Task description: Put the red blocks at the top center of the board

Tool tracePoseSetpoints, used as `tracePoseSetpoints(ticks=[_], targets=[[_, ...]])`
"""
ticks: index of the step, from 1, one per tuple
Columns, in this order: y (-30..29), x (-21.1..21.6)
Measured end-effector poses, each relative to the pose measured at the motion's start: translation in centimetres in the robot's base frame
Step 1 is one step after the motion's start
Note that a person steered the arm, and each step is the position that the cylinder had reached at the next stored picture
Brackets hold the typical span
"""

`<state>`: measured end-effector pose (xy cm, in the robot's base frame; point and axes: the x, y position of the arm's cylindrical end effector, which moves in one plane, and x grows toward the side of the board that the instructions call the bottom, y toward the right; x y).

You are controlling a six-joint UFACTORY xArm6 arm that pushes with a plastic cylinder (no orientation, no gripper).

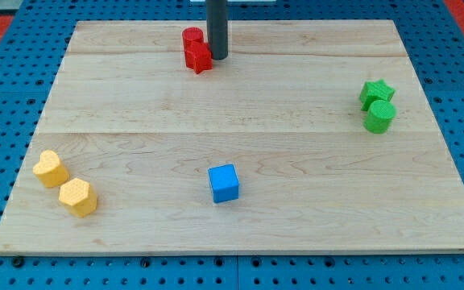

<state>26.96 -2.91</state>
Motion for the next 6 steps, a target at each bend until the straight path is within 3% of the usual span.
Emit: tracePoseSetpoints(ticks=[1, 3, 4, 5, 6], targets=[[3.2, 5.9], [-3.8, 0.9], [-3.4, 1.3], [-7.8, 5.4], [-15.2, 1.8]])
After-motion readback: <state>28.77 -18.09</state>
